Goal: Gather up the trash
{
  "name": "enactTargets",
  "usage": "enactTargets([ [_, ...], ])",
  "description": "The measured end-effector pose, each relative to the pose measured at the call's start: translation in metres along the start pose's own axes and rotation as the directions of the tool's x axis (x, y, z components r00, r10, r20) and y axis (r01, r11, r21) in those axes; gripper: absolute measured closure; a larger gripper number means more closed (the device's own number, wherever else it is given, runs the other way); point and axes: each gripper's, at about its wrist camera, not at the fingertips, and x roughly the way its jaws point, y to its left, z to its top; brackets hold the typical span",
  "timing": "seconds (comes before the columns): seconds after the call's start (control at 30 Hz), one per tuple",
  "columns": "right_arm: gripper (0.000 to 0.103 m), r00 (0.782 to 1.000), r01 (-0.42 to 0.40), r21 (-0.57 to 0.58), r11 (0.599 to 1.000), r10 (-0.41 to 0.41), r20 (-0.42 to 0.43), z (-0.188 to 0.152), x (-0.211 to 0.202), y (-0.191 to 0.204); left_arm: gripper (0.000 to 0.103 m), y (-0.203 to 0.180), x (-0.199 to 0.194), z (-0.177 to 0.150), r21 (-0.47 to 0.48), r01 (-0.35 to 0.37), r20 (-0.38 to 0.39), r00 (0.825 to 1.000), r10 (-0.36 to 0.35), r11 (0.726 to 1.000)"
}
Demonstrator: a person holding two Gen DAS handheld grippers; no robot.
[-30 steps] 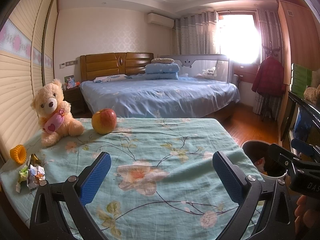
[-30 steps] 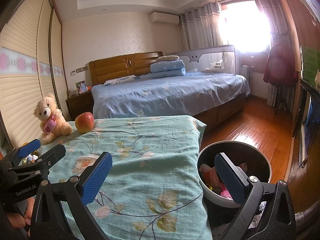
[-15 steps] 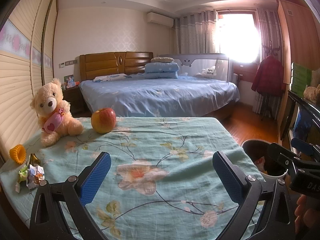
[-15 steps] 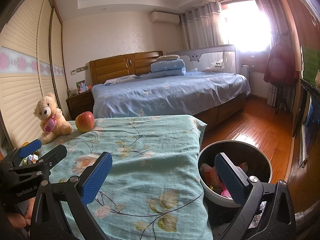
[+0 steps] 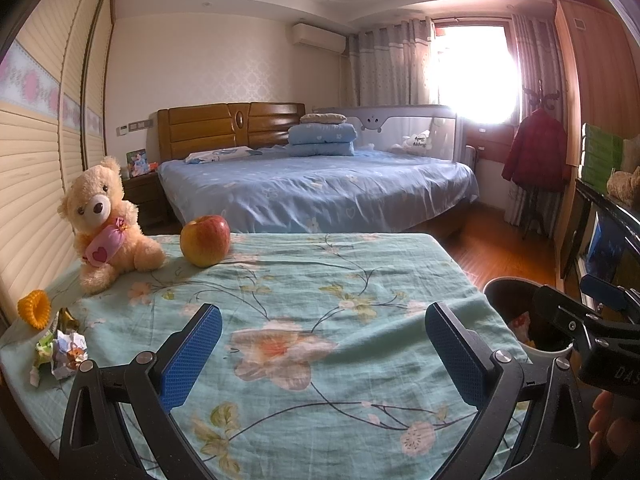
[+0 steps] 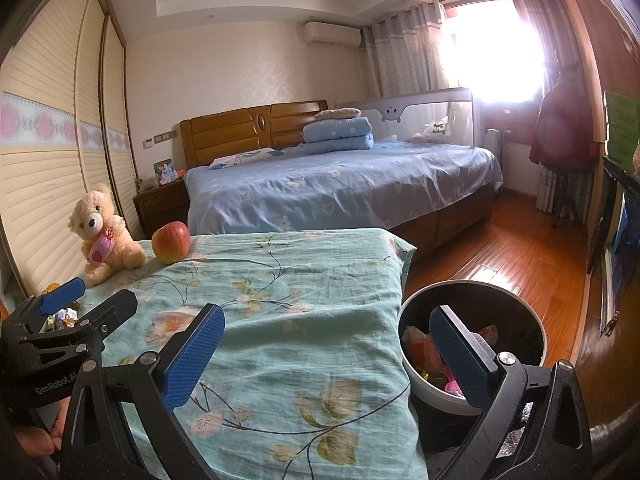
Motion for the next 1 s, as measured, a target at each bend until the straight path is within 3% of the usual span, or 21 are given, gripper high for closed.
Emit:
enactTargets([
  [1.0,0.0,1.0,-0.005,0.001,1.0,0.005,-0.019,-0.005,0.005,0.007,0.001,0.002,0.01,-0.002,-0.001,0.008,-0.015,1.0,-0.008,1.0],
])
